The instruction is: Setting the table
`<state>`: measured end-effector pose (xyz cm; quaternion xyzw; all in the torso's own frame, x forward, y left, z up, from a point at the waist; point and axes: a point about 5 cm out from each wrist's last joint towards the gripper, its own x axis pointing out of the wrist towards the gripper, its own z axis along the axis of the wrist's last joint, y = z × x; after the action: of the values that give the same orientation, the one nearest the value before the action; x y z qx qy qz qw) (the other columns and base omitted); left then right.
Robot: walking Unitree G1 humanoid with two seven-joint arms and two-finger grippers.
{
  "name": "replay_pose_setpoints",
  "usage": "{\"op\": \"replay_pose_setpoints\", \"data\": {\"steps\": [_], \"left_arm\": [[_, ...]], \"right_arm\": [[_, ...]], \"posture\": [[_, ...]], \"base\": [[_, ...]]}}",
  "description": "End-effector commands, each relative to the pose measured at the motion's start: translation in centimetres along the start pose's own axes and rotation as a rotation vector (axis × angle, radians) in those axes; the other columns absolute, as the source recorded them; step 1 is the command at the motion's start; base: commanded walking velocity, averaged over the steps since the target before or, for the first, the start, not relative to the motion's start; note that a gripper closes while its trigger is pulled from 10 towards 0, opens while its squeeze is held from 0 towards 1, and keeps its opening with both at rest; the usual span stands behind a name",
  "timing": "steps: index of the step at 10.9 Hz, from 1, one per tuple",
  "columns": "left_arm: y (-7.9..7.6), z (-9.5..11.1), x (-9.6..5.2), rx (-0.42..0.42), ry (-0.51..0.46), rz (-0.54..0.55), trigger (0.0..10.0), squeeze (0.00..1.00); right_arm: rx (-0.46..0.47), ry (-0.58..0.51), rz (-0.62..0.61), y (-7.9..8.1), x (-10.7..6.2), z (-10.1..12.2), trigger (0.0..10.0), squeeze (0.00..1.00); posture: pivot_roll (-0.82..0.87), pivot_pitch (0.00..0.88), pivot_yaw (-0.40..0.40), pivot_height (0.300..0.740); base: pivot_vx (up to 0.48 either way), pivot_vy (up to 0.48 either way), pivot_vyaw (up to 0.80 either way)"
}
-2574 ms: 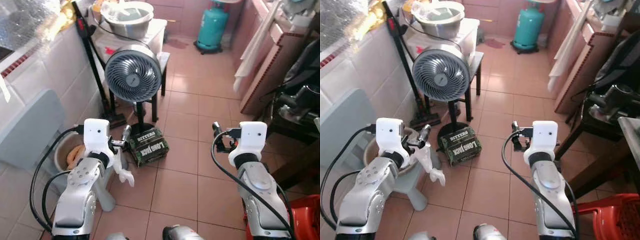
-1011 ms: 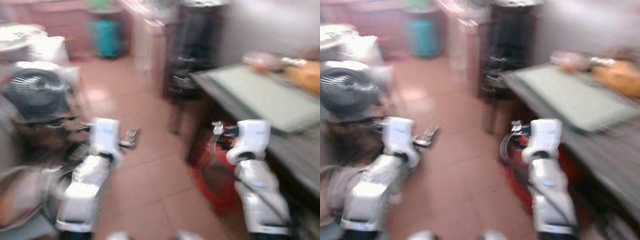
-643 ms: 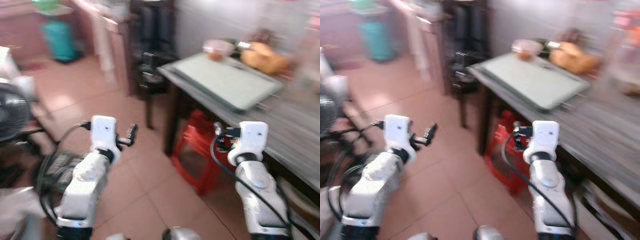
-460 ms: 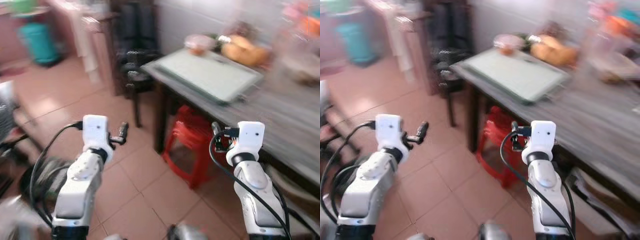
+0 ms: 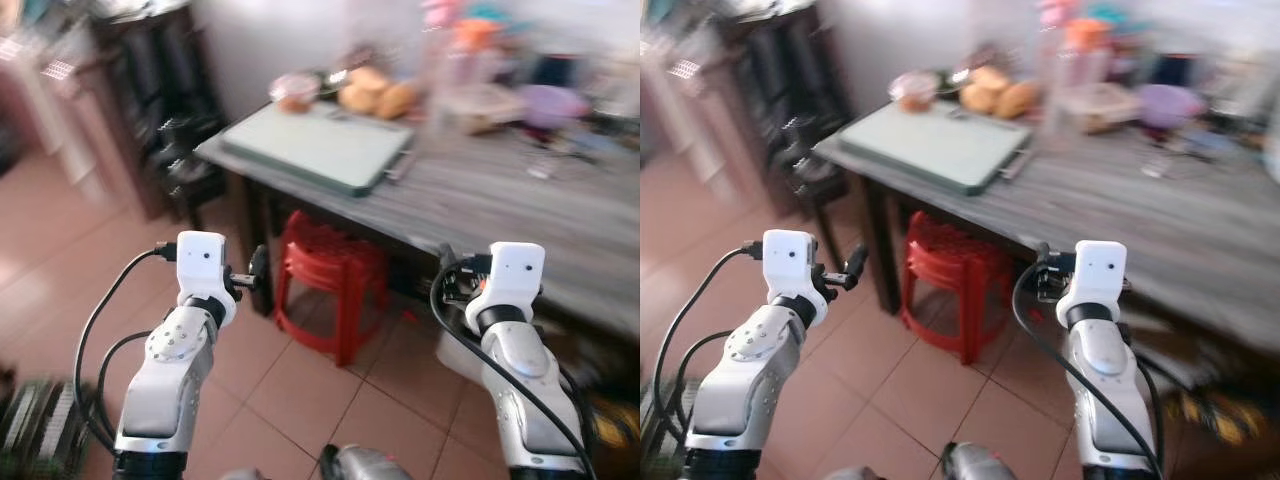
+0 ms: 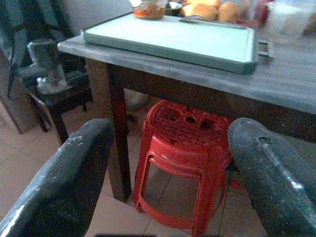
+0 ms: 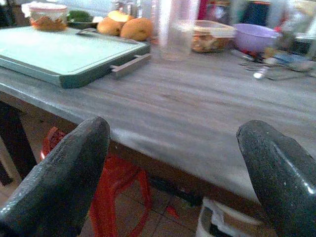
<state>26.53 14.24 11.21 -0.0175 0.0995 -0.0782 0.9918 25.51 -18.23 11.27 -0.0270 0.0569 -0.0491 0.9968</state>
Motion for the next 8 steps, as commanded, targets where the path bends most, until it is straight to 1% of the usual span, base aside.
{"op": "replay_pose_setpoints", "data": {"steps": [1,2,3,6,7,8], "left_arm": [[0.1,0.2,0.3,0.013,-0.007,0.005,10.0,0.00],[0.1,0.2,0.3,0.016,-0.010,0.005,10.0,0.00],[0.0,0.2,0.3,0.017,-0.010,0.003,10.0,0.00],[-0.1,-0.1,0.2,0.027,-0.024,-0.002,10.0,0.00],[-0.2,-0.3,-0.5,0.044,-0.033,-0.007,10.0,0.00],[0.3,-1.1,-1.3,0.021,-0.004,0.027,10.0,0.00]], "right_arm": [[-0.005,-0.008,0.002,0.1,-0.1,0.2,10.0,0.00],[-0.005,-0.009,0.003,0.1,-0.1,0.2,10.0,0.00],[-0.006,-0.010,0.004,0.1,-0.1,0.2,10.0,0.00],[-0.006,-0.020,0.015,0.2,0.0,0.1,10.0,0.00],[0.022,-0.016,0.025,0.4,-0.2,-0.4,10.0,0.00],[0.043,-0.032,0.056,0.7,-0.4,-0.2,10.0,0.00]], "posture": [[-0.03,0.000,0.005,0.740],[-0.03,0.000,0.003,0.740],[-0.03,0.000,0.001,0.740],[-0.01,0.000,-0.005,0.740],[-0.01,0.000,0.004,0.740],[0.00,0.000,-0.013,0.740]], "base": [[0.000,0.368,-0.79],[0.000,0.285,-0.79],[0.000,0.000,-0.79],[0.000,0.000,0.00],[0.000,0.000,0.00],[0.000,0.000,0.00]]}}
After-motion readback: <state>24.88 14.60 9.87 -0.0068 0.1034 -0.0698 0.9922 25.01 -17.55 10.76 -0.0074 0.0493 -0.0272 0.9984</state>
